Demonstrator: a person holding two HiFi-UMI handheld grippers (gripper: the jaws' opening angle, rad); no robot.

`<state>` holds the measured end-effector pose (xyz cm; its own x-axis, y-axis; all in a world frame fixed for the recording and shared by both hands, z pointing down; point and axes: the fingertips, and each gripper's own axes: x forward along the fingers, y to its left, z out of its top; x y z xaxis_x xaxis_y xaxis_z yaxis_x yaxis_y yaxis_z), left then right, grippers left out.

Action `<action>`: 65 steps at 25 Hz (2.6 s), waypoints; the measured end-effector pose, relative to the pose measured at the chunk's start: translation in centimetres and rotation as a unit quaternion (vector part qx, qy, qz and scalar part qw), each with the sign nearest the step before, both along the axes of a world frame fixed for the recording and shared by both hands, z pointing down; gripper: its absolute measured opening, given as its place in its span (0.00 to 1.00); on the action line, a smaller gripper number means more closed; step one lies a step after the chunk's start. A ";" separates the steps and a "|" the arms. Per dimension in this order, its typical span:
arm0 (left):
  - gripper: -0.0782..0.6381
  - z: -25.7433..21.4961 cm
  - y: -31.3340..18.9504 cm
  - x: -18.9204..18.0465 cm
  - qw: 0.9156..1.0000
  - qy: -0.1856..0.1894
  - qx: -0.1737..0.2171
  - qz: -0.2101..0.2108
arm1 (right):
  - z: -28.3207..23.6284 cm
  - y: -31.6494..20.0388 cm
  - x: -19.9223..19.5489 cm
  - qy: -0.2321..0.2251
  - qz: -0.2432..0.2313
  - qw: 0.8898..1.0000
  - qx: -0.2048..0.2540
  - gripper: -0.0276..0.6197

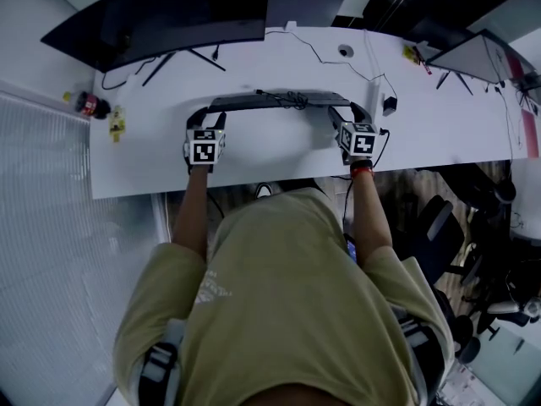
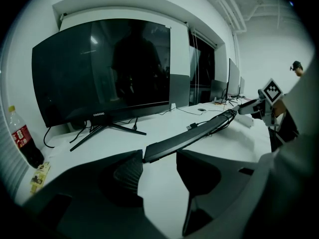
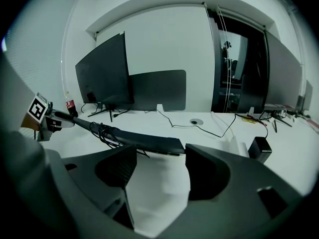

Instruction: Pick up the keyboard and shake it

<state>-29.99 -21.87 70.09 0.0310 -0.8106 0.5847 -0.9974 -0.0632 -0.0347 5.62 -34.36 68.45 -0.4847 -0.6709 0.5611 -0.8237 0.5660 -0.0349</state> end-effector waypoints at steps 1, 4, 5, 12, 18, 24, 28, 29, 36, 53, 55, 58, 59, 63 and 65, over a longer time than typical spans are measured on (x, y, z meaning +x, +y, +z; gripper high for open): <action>0.42 0.2 0.2 0.0 1.000 -0.002 -0.003 0.003 | 0.1 0.3 0.0 0.002 0.001 1.000 0.000 0.53; 0.42 0.8 0.8 0.1 1.000 -0.008 -0.010 0.009 | 0.7 1.1 0.1 0.008 0.001 1.000 -0.002 0.53; 0.42 1.0 1.0 0.1 1.000 -0.010 -0.012 0.011 | 0.9 1.4 0.1 0.010 0.001 1.000 -0.003 0.53; 0.42 1.9 2.0 0.5 0.999 -0.016 -0.021 0.021 | 1.8 2.5 0.5 0.022 0.003 1.000 -0.009 0.53; 0.42 2.8 2.8 0.8 0.999 -0.025 -0.034 0.030 | 2.6 3.3 0.8 0.034 0.004 0.999 -0.015 0.53; 0.42 4.0 3.6 1.1 0.997 -0.036 -0.050 0.037 | 3.8 4.1 1.1 0.048 0.005 0.999 -0.025 0.53; 0.42 5.0 4.2 1.3 0.996 -0.044 -0.064 0.043 | 4.6 4.6 1.3 0.060 0.005 0.998 -0.034 0.53; 0.42 5.1 4.3 1.4 0.996 -0.046 -0.066 0.044 | 4.7 4.7 1.3 0.063 0.005 0.997 -0.036 0.53; 0.42 6.7 5.1 1.8 0.992 -0.060 -0.094 0.052 | 6.6 5.5 1.4 0.082 0.003 0.995 -0.055 0.53; 0.42 9.2 6.2 1.8 0.989 -0.054 -0.125 0.057 | 9.2 5.9 1.4 0.127 -0.009 0.987 -0.095 0.53; 0.42 9.3 6.3 1.8 0.989 -0.048 -0.130 0.054 | 9.3 6.0 1.6 0.127 -0.009 0.986 -0.104 0.53; 0.42 8.8 6.7 1.5 0.990 -0.029 -0.135 0.037 | 8.5 6.1 2.0 0.108 0.010 0.986 -0.128 0.53; 0.42 8.3 6.8 1.4 0.990 -0.026 -0.133 0.031 | 7.9 5.9 2.0 0.100 0.014 0.986 -0.129 0.53; 0.42 5.8 5.6 1.8 0.994 -0.009 -0.101 0.025 | 5.4 4.8 1.3 0.063 0.012 0.991 -0.113 0.53; 0.42 4.6 4.8 2.4 0.996 0.002 -0.087 0.028 | 4.1 4.4 0.7 0.039 0.018 0.993 -0.107 0.53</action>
